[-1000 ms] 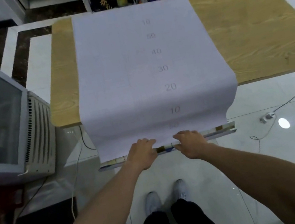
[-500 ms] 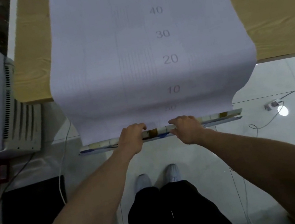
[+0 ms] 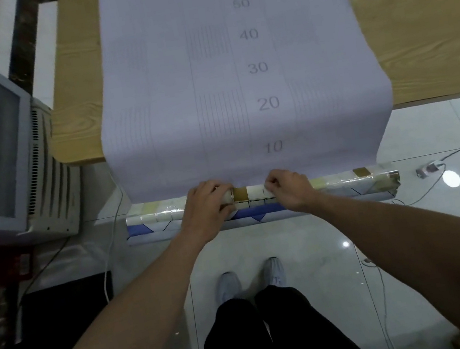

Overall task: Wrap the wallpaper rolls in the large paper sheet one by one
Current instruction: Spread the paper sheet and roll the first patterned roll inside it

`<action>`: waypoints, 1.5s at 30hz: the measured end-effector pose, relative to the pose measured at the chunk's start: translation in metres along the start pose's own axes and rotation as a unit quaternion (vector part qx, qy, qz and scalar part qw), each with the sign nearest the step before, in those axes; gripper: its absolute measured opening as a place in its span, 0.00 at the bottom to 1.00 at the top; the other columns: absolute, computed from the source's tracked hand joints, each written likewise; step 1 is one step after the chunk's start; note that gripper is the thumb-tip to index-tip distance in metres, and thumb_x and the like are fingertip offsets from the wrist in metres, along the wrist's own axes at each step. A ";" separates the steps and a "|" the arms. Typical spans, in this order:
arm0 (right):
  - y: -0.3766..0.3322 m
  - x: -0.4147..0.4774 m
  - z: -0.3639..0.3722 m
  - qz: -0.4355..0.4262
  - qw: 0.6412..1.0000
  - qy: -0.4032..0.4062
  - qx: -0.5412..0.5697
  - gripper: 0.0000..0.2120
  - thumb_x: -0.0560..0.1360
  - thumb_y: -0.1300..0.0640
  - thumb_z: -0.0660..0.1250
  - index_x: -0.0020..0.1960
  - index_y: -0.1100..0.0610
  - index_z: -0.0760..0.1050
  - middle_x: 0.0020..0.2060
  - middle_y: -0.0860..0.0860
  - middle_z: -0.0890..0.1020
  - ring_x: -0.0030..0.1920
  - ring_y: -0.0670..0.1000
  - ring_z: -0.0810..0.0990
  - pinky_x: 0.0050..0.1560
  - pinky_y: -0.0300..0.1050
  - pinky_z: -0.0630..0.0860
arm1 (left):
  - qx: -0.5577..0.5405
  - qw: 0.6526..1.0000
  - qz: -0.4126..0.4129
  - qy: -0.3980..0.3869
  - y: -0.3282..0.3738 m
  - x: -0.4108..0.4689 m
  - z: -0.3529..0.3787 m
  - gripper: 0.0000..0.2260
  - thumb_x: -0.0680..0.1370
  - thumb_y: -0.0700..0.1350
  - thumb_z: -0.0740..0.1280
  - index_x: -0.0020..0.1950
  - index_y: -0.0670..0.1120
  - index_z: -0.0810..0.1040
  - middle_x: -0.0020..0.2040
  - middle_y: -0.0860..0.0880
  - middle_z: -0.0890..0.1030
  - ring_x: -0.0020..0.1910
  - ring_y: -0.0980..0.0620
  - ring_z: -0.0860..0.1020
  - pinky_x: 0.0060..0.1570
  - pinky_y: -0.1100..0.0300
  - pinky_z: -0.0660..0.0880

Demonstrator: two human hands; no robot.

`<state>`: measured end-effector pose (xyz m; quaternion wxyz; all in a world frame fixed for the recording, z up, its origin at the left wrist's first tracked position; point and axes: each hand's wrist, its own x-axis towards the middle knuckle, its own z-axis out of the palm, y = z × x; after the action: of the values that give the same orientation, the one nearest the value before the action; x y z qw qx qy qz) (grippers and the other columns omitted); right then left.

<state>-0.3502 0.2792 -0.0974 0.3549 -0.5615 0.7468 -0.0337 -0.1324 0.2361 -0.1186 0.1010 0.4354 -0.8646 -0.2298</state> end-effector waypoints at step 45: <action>-0.040 -0.029 -0.082 -0.148 0.975 -0.139 -0.086 0.20 0.79 0.39 0.55 0.58 0.54 0.71 0.43 0.51 0.77 0.44 0.55 0.76 0.46 0.50 0.71 | 0.112 0.972 0.011 -0.205 0.032 0.010 -0.109 0.19 0.77 0.62 0.61 0.60 0.50 0.69 0.51 0.51 0.75 0.49 0.51 0.75 0.42 0.56 0.69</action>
<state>-0.3605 0.2610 -0.0039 0.3970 -0.6933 0.5987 0.0573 -0.1200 0.2110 -0.0081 -0.1250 0.3777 -0.8920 -0.2146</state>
